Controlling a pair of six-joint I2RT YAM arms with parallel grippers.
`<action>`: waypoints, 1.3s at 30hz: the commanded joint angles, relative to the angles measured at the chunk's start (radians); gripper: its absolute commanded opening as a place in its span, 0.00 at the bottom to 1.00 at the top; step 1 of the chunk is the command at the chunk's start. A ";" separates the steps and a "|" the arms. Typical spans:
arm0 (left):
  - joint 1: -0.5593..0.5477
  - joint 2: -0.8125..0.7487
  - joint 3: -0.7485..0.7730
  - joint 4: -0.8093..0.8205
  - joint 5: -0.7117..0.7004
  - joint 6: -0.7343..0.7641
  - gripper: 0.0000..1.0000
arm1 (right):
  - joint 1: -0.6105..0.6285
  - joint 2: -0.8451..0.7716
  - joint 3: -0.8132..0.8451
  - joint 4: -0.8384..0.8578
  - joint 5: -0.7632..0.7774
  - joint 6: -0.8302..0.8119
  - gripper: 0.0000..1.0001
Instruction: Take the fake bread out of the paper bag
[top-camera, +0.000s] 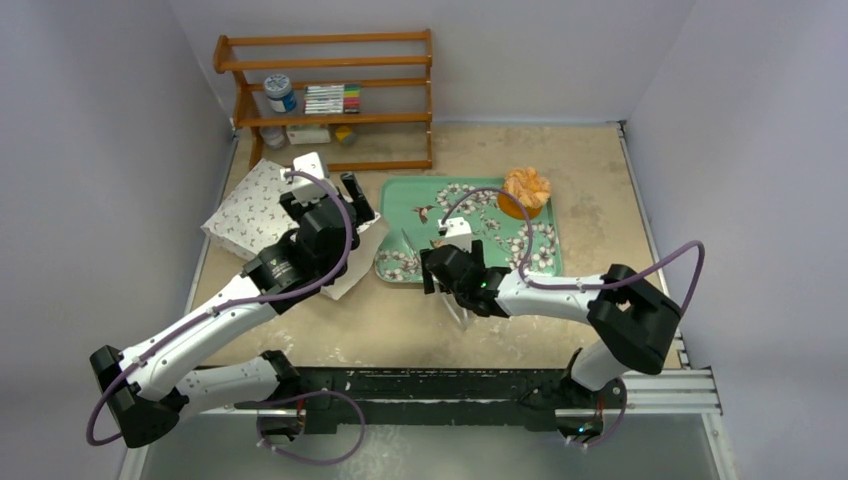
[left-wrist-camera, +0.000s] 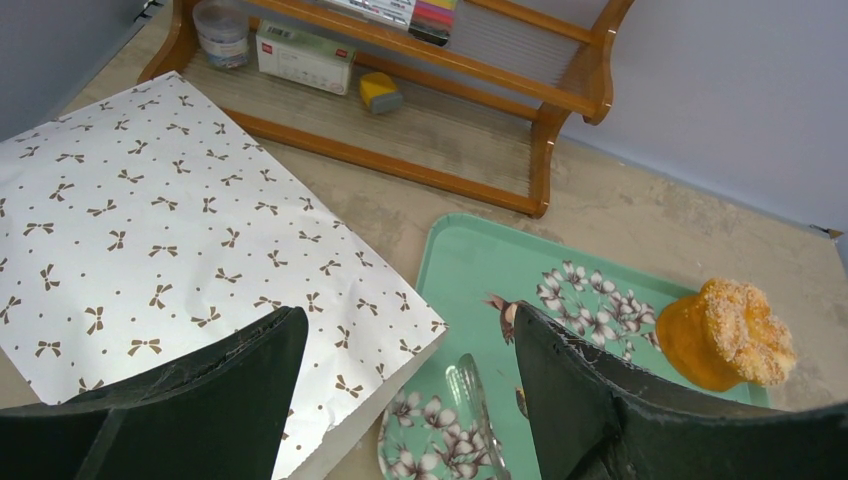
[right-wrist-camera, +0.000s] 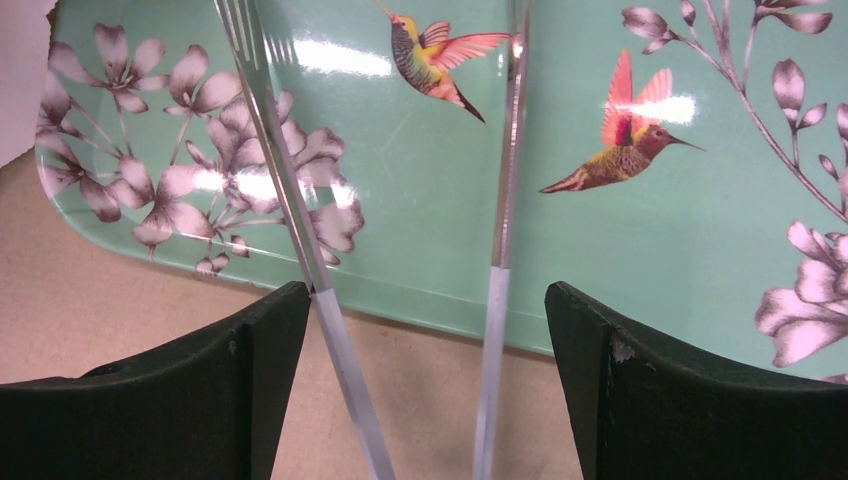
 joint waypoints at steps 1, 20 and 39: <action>0.006 -0.002 0.004 0.031 -0.018 0.000 0.75 | 0.006 0.011 -0.002 0.043 0.014 0.026 0.90; 0.007 0.000 -0.004 0.025 -0.024 -0.007 0.75 | 0.006 0.067 -0.017 0.067 -0.031 0.019 0.82; 0.006 -0.030 0.009 -0.020 -0.072 -0.014 0.75 | 0.006 -0.007 -0.021 0.052 -0.020 0.009 0.64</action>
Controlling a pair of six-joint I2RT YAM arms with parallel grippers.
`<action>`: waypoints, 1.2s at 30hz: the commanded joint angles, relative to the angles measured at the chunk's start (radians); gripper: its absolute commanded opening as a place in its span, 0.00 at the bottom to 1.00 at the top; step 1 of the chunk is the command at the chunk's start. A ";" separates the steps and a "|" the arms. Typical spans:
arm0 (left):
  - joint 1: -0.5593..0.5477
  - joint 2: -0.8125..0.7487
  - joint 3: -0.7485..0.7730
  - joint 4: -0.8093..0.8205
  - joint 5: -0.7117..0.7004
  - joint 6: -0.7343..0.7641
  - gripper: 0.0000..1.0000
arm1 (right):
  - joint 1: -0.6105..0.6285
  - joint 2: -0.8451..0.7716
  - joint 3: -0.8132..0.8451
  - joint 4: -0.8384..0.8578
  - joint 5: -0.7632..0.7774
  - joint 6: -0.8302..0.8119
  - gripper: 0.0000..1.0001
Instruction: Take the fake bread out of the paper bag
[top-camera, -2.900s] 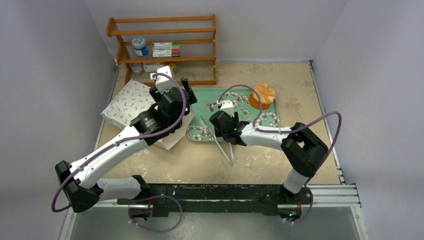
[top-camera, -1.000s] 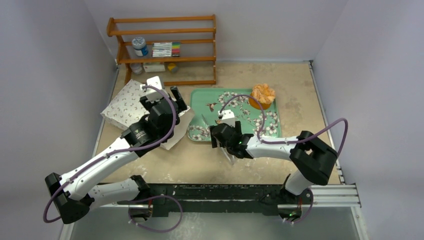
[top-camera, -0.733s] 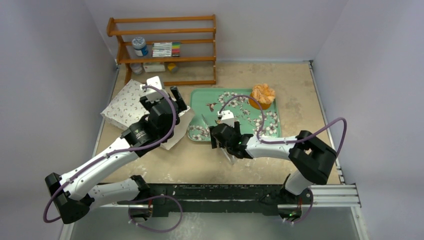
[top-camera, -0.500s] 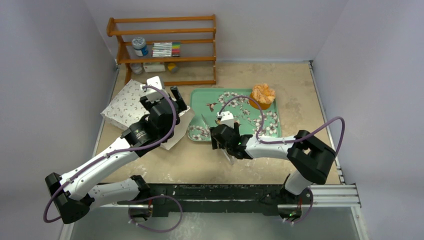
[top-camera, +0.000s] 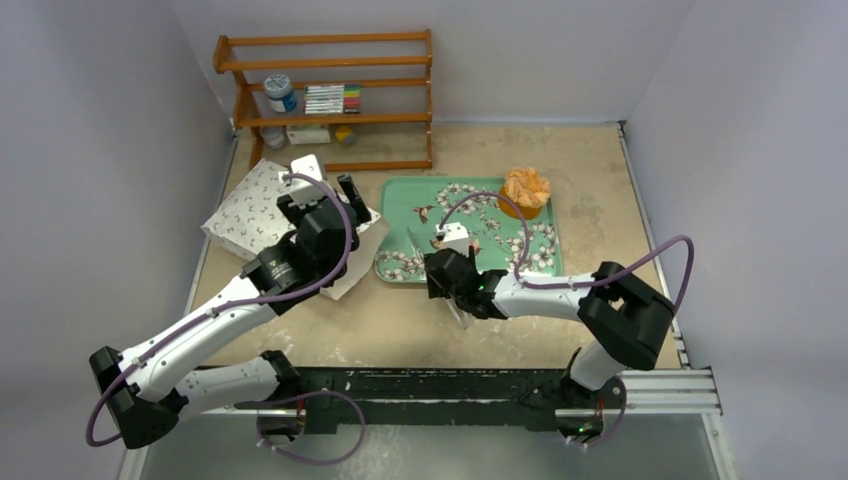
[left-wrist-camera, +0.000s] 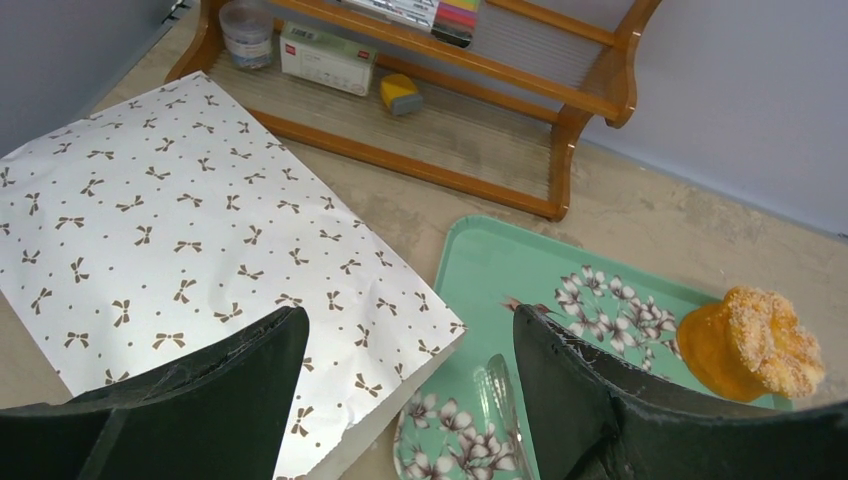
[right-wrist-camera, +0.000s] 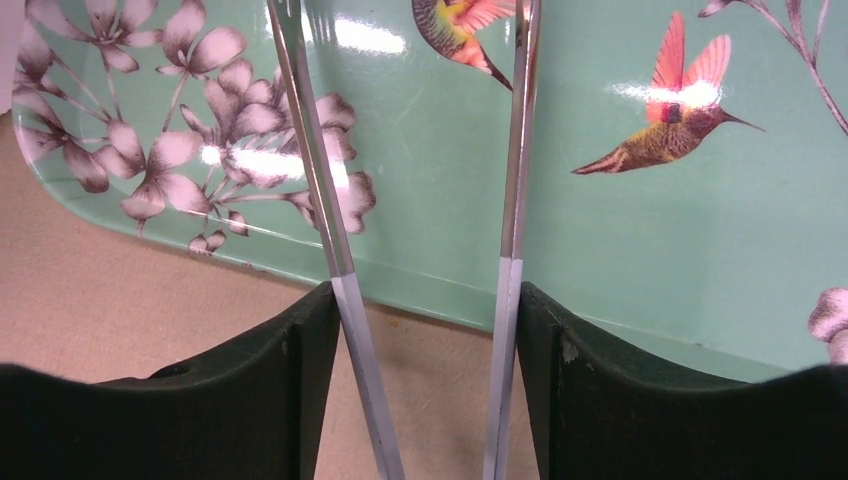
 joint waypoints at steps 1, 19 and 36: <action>0.006 -0.026 0.022 -0.008 -0.049 -0.006 0.75 | 0.003 -0.066 -0.001 0.001 0.029 -0.003 0.63; 0.006 -0.035 0.063 -0.078 -0.167 -0.013 0.75 | 0.010 -0.225 -0.039 -0.059 0.006 -0.007 0.58; 0.028 -0.013 0.064 -0.125 -0.263 -0.043 0.76 | 0.188 -0.377 0.065 -0.271 0.069 0.038 0.58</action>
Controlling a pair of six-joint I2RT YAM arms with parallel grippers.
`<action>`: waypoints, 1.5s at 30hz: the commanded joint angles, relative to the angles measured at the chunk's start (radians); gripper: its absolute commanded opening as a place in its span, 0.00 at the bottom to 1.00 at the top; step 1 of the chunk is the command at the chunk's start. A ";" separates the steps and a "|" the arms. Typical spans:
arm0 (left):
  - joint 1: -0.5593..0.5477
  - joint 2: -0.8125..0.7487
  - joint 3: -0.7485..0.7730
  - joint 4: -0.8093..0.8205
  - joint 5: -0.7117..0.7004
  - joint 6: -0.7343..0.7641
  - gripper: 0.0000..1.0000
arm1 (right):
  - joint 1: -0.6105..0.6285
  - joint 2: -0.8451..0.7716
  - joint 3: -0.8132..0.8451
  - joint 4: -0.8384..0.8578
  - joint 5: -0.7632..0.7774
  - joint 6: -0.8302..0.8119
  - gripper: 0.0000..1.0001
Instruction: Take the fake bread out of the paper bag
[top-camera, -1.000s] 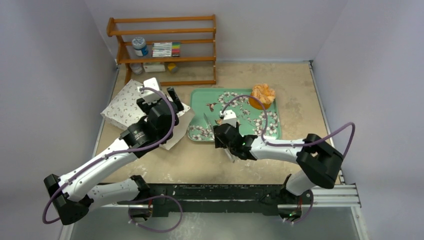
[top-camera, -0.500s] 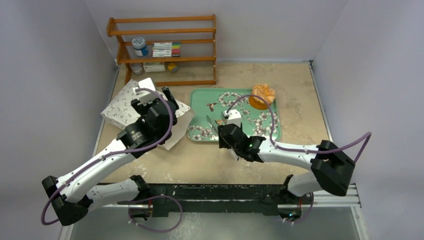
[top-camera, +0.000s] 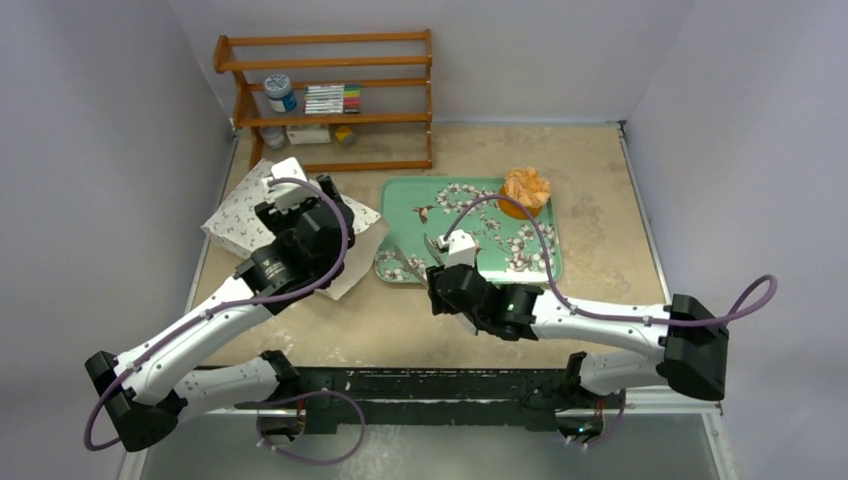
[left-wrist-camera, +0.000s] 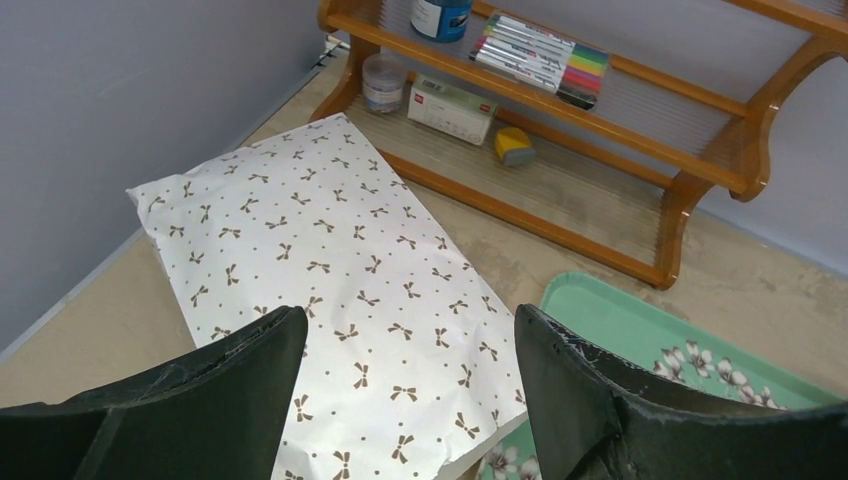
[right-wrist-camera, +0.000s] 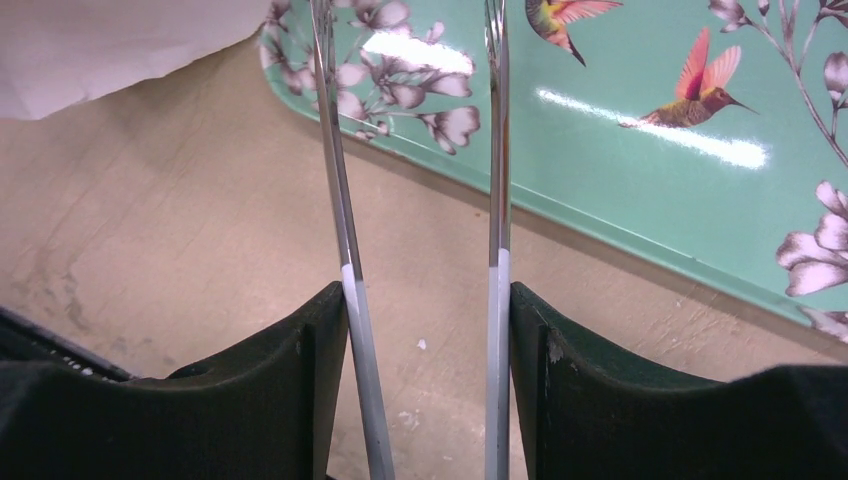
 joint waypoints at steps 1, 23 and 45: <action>0.021 0.005 0.040 -0.003 -0.039 -0.019 0.76 | 0.041 -0.079 0.066 -0.060 0.061 0.036 0.58; 0.272 0.049 0.037 -0.003 0.103 -0.015 0.78 | 0.135 -0.043 0.157 0.000 -0.041 -0.024 0.57; 0.329 0.010 0.003 -0.016 0.145 -0.021 0.78 | 0.058 0.198 0.249 0.203 -0.153 -0.121 0.57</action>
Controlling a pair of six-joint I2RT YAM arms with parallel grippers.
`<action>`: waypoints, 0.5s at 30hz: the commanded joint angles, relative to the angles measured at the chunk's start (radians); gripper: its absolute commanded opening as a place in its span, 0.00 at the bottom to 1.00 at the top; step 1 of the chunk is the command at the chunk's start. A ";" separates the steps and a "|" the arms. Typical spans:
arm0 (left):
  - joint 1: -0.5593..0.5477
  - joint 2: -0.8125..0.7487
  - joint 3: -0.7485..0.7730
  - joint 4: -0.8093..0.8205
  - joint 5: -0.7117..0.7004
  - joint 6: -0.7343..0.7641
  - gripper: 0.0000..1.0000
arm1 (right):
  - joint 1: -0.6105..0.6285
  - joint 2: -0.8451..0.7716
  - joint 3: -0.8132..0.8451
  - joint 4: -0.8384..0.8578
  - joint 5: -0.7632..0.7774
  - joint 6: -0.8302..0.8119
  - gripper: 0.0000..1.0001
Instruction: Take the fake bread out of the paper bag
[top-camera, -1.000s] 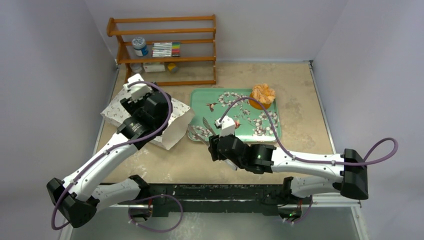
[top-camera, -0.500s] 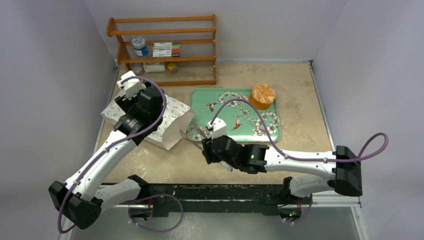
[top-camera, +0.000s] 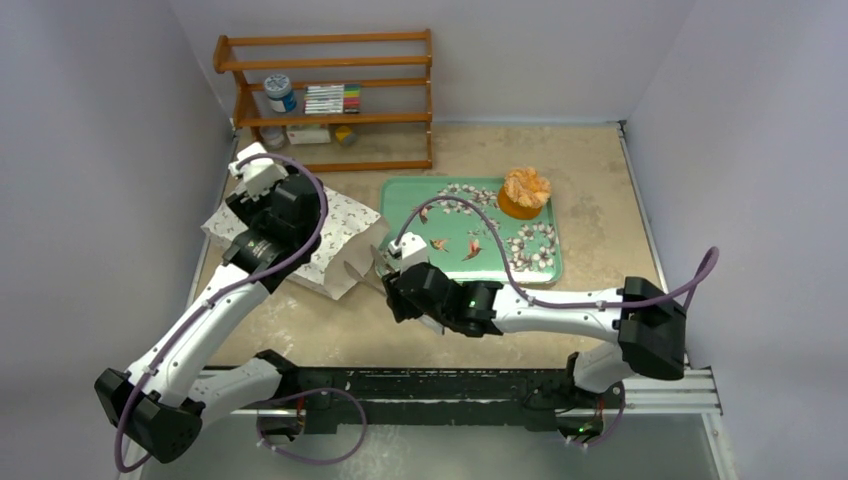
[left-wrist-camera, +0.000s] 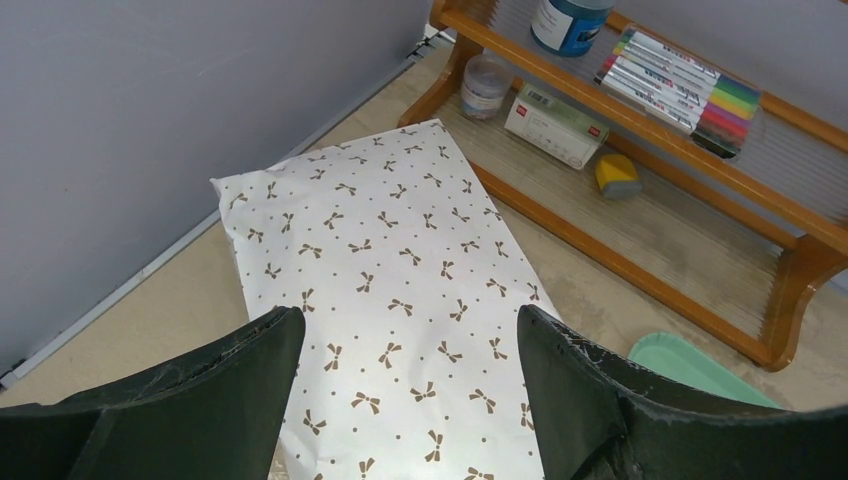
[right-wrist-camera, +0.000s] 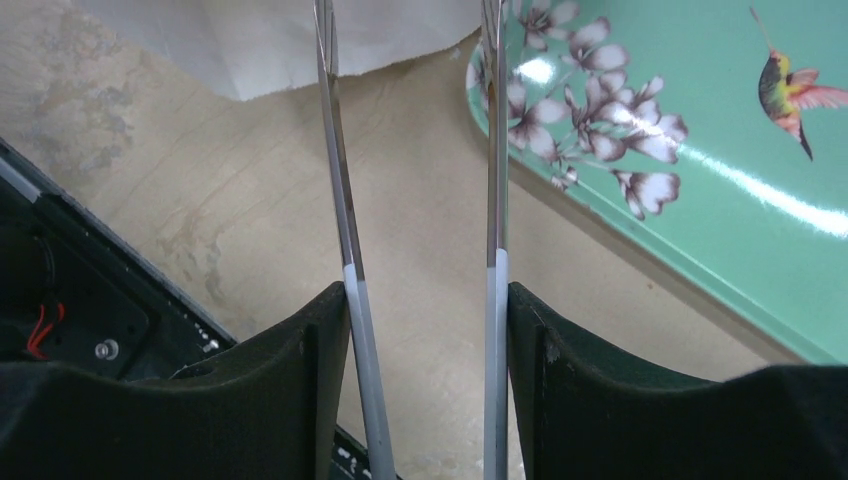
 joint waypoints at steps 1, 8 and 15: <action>0.009 -0.028 -0.002 0.003 0.001 -0.015 0.78 | -0.047 0.005 0.072 0.131 -0.031 -0.063 0.57; 0.012 -0.027 -0.007 0.003 0.010 -0.018 0.78 | -0.120 0.089 0.099 0.198 -0.110 -0.104 0.57; 0.012 -0.017 -0.007 0.013 0.016 -0.016 0.78 | -0.174 0.188 0.154 0.251 -0.165 -0.130 0.57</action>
